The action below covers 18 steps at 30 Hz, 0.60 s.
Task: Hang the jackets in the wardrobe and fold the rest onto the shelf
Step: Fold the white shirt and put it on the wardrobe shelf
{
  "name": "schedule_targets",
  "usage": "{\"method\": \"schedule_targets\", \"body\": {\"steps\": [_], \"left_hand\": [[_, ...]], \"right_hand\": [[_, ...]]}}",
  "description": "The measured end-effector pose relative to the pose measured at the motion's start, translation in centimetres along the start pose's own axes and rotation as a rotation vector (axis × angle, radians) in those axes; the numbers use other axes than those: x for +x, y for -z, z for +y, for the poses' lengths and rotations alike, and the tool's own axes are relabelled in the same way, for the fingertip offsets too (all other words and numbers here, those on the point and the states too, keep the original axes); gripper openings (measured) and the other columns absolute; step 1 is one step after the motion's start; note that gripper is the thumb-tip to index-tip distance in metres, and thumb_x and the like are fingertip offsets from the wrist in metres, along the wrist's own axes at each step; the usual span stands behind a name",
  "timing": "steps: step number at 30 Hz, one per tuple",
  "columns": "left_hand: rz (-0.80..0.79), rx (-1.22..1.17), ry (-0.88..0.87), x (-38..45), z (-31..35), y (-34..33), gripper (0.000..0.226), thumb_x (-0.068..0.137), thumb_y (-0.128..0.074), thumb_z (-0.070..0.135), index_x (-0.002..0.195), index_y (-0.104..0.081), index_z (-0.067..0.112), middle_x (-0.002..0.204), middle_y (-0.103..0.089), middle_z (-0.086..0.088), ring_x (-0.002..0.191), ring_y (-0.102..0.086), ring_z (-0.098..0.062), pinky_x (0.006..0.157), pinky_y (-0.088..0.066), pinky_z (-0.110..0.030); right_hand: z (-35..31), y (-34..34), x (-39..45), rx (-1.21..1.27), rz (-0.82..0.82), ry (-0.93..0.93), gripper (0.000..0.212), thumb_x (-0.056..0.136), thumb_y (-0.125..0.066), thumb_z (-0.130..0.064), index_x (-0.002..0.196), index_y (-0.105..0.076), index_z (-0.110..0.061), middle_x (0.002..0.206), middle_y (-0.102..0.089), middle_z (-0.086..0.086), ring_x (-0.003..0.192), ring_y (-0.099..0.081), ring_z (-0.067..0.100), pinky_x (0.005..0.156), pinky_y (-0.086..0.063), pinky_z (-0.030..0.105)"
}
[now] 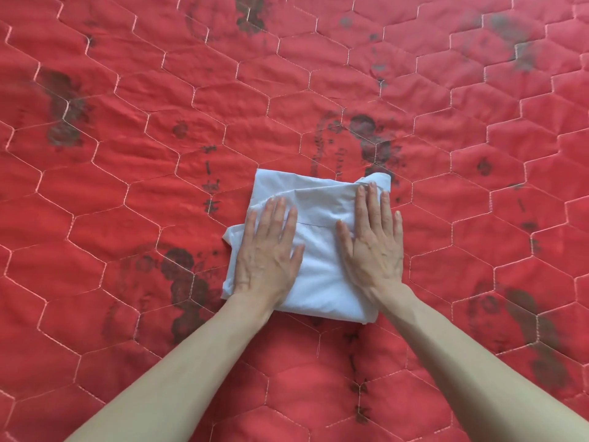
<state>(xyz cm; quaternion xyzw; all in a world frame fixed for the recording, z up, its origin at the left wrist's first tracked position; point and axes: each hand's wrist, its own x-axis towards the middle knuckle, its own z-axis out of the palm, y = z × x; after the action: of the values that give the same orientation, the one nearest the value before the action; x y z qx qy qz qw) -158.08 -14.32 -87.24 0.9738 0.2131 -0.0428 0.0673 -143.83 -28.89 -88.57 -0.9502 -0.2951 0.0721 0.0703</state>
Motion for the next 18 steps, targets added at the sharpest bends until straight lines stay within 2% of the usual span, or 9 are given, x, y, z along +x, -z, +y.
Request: {"method": "schedule_targets", "body": {"steps": [6,9,12,15,18], "left_hand": [[-0.030,-0.097,-0.066,-0.6,-3.0,-0.3,0.066,0.106,-0.030,0.045,0.162,-0.033,0.010,0.172,-0.021,-0.013,0.160,-0.017,-0.030,0.127,-0.021,-0.053],[-0.026,0.003,-0.041,-0.5,-2.0,0.2,0.062,0.109,-0.032,0.039,0.164,-0.027,0.008,0.173,-0.014,-0.016,0.161,-0.010,-0.030,0.128,-0.015,-0.053],[0.016,-0.026,-0.024,-0.8,0.2,0.1,0.062,0.109,-0.035,0.033,0.164,-0.026,0.007,0.172,-0.014,-0.017,0.161,-0.010,-0.028,0.130,-0.014,-0.050],[0.024,-0.075,-0.017,-1.6,1.5,-0.6,0.064,0.107,-0.033,0.039,0.163,-0.029,0.009,0.171,-0.021,-0.013,0.160,-0.017,-0.027,0.129,-0.020,-0.050],[0.025,-0.097,-0.018,-2.2,0.7,-1.6,0.066,0.107,-0.031,0.046,0.164,-0.029,0.014,0.173,-0.018,-0.010,0.161,-0.013,-0.027,0.130,-0.016,-0.051]], "right_hand": [[0.0,-0.9,-0.1,-0.040,-0.001,0.001,0.076,0.104,-0.017,-0.061,0.167,-0.001,-0.021,0.175,0.005,-0.002,0.161,0.008,0.020,0.130,-0.005,0.048],[-0.4,-0.6,-0.5,-0.054,0.028,0.004,0.072,0.108,-0.020,-0.055,0.167,-0.003,-0.017,0.175,0.004,0.002,0.161,0.006,0.021,0.130,-0.004,0.048],[-1.0,-0.6,-2.8,-0.030,0.065,0.030,0.069,0.107,-0.023,-0.048,0.167,-0.010,-0.014,0.175,-0.003,0.005,0.161,0.000,0.020,0.130,-0.009,0.047],[-0.4,-1.0,-5.2,-0.002,0.056,0.015,0.072,0.106,-0.025,-0.051,0.166,-0.012,-0.014,0.175,-0.005,0.003,0.161,-0.003,0.020,0.129,-0.011,0.046],[0.5,-1.3,-6.2,0.020,0.043,-0.020,0.074,0.105,-0.025,-0.055,0.167,-0.011,-0.016,0.175,-0.004,0.001,0.161,-0.001,0.018,0.129,-0.011,0.045]]}}
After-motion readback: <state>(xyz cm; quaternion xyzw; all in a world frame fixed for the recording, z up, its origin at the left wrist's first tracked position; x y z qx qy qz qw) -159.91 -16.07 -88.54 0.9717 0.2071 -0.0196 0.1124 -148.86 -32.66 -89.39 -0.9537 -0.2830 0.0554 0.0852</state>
